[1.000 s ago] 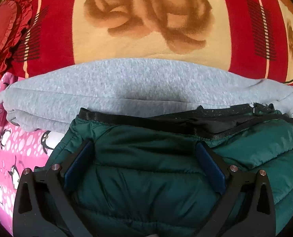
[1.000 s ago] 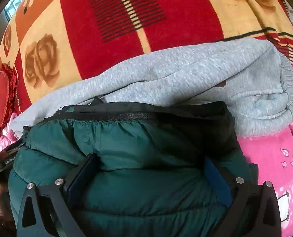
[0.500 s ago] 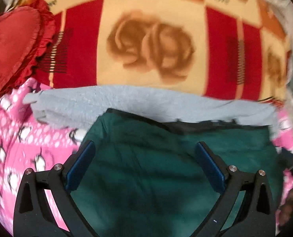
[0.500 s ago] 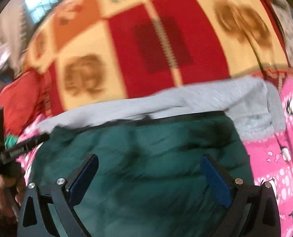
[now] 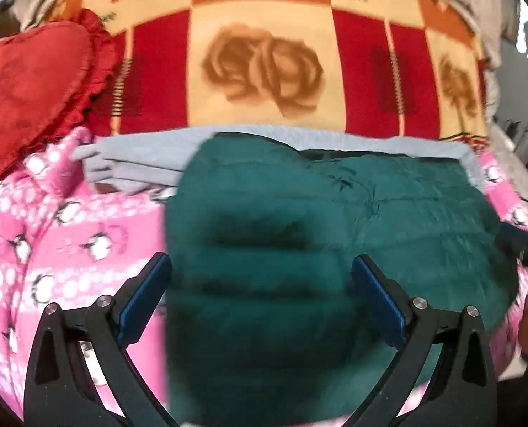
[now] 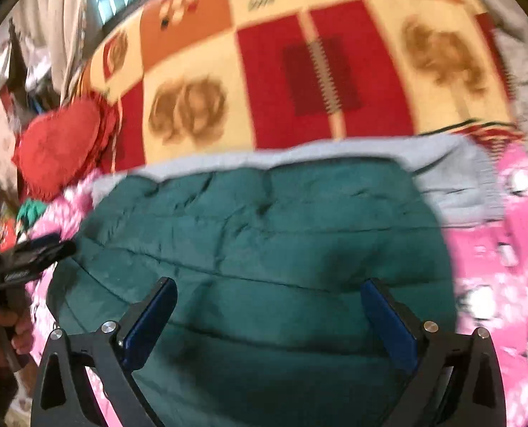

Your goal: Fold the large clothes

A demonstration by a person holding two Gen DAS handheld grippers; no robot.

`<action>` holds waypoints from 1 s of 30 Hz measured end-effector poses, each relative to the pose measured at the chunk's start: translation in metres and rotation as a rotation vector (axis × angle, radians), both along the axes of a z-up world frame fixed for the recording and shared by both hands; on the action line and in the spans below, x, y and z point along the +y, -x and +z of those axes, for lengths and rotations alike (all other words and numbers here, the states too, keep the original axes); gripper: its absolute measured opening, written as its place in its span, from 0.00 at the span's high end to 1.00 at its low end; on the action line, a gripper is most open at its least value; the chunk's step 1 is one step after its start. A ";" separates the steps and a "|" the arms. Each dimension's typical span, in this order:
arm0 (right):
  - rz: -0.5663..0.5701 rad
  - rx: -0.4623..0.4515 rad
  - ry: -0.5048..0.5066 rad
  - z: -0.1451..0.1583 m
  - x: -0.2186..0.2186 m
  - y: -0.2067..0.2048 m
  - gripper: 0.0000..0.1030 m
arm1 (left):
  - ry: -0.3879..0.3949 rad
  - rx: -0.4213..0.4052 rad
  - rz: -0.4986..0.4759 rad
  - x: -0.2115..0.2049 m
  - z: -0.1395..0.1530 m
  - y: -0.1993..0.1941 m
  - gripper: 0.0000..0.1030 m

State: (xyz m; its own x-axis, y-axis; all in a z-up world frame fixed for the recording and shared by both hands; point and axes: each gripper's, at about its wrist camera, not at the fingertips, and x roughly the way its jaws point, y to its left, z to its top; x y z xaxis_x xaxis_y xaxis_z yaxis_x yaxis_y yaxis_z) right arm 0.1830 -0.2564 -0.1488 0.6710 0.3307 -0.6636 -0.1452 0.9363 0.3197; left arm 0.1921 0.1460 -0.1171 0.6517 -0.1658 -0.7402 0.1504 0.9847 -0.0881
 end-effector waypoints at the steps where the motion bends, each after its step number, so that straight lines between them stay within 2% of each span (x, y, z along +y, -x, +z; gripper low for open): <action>1: -0.020 -0.006 0.003 0.000 -0.008 0.008 0.00 | 0.012 -0.001 -0.001 0.010 -0.001 0.005 0.01; 4: -0.082 0.026 -0.019 -0.007 -0.038 0.025 0.00 | 0.086 0.059 0.022 0.047 -0.023 0.015 0.01; 6: -0.117 0.032 -0.034 -0.010 -0.053 0.026 0.00 | 0.190 0.099 0.056 0.066 -0.039 0.015 0.01; 8: -0.128 0.033 -0.047 -0.015 -0.060 0.025 0.00 | 0.261 0.098 0.069 0.072 -0.046 0.010 0.01; 10: -0.139 0.039 -0.047 -0.018 -0.066 0.020 0.00 | 0.255 0.092 0.085 0.073 -0.043 -0.003 0.01; 14: -0.119 0.045 -0.066 -0.025 -0.066 0.002 0.00 | 0.217 0.085 0.022 0.067 -0.037 -0.040 0.01; 18: -0.101 0.072 -0.031 -0.036 -0.066 -0.012 0.00 | 0.202 0.147 -0.019 0.072 -0.052 -0.076 0.01; 20: -0.090 0.088 -0.011 -0.042 -0.067 -0.017 0.00 | 0.237 0.178 -0.050 0.076 -0.064 -0.092 0.01; 23: -0.084 0.117 -0.011 -0.052 -0.072 -0.022 0.00 | 0.359 0.241 -0.088 0.085 -0.085 -0.107 0.00; 24: -0.082 0.121 -0.029 -0.053 -0.075 -0.022 0.00 | 0.388 0.236 -0.097 0.087 -0.088 -0.109 0.00; 27: -0.090 0.134 -0.073 -0.056 -0.083 -0.020 0.00 | 0.435 0.233 -0.125 0.089 -0.091 -0.115 0.00; 30: -0.106 0.141 -0.160 -0.058 -0.094 -0.018 0.00 | 0.456 0.228 -0.159 0.085 -0.088 -0.121 0.00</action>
